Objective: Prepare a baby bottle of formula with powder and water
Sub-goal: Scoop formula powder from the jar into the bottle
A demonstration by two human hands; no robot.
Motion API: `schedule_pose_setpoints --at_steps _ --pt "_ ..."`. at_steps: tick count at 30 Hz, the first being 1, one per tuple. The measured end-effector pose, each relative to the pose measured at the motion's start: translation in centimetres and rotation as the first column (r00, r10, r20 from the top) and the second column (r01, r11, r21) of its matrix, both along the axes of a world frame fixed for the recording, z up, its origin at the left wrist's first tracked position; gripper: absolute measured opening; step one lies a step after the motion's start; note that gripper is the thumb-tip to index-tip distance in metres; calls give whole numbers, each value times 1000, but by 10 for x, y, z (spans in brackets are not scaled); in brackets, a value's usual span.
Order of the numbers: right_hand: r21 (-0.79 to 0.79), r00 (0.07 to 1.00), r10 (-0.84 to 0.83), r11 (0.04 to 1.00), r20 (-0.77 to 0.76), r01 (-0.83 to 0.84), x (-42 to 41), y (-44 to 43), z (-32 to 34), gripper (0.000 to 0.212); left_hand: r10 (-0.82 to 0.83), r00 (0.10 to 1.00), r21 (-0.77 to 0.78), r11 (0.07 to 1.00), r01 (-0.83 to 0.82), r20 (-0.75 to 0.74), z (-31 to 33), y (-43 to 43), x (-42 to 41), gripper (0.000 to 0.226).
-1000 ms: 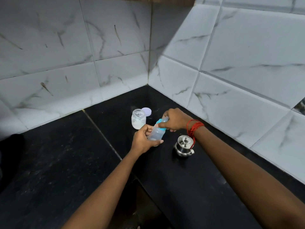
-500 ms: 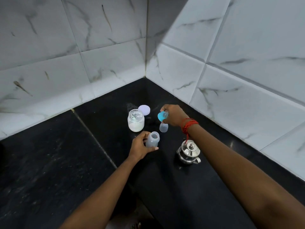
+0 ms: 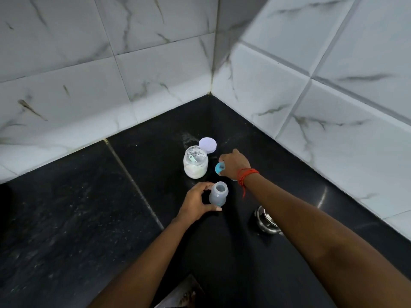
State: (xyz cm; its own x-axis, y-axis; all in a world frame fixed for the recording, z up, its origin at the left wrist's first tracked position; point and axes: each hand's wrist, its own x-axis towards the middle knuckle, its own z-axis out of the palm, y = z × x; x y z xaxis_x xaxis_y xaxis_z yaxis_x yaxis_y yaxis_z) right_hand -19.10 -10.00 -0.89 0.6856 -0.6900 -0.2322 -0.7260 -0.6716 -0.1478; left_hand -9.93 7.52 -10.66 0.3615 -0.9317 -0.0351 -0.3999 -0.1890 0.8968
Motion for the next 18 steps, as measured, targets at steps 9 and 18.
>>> schedule_pose_setpoints --at_steps 9,18 --pt "-68 986 100 992 -131 -109 13 -9 -13 44 355 920 -105 934 -342 167 -2 21 62 52" --pt "-91 985 103 989 -138 -117 7 -16 -16 64 265 960 55 964 -261 -95 26 -36 78 146"
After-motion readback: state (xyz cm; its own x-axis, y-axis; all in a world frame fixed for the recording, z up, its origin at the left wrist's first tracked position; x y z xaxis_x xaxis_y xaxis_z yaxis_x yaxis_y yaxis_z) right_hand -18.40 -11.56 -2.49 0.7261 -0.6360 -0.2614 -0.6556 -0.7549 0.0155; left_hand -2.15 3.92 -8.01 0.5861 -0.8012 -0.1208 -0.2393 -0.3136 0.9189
